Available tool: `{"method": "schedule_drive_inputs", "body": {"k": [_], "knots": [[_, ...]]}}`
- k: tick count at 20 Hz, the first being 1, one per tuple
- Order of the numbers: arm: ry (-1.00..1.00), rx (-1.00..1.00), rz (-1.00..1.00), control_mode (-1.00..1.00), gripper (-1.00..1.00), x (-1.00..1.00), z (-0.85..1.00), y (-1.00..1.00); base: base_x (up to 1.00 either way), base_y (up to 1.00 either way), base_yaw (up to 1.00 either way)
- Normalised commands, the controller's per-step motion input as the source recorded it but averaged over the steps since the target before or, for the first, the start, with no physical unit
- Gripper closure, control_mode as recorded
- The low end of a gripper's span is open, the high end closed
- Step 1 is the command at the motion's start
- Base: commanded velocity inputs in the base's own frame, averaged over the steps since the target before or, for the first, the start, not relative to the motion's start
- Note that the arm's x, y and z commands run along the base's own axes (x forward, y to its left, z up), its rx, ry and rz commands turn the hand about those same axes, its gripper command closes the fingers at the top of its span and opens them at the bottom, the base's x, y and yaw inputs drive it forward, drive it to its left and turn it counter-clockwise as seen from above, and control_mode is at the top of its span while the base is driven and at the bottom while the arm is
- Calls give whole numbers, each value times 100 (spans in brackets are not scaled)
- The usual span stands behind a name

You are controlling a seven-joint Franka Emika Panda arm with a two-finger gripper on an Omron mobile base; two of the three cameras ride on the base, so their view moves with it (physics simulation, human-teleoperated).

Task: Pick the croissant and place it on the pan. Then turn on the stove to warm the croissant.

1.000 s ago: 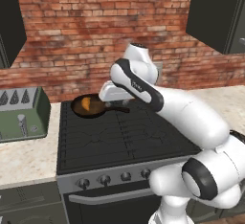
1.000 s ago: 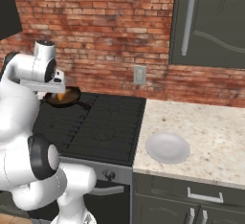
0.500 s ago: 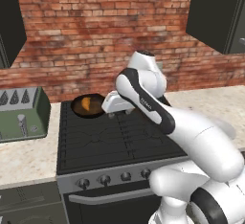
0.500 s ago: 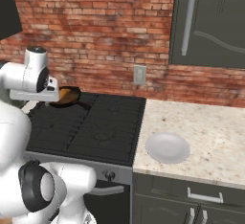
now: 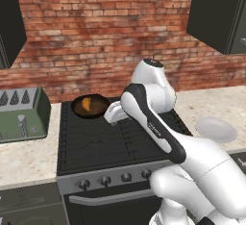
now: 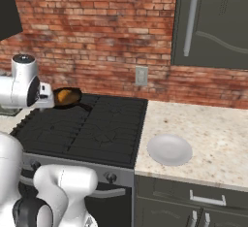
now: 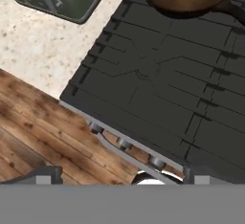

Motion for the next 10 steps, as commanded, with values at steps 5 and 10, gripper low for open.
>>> {"method": "schedule_drive_inputs", "body": {"k": [5,10], "knots": [[-25,0,0,-100,-100,-24,0,0,0,0,0],[-32,0,0,-100,-100,-5,0,0,0,0,0]]}}
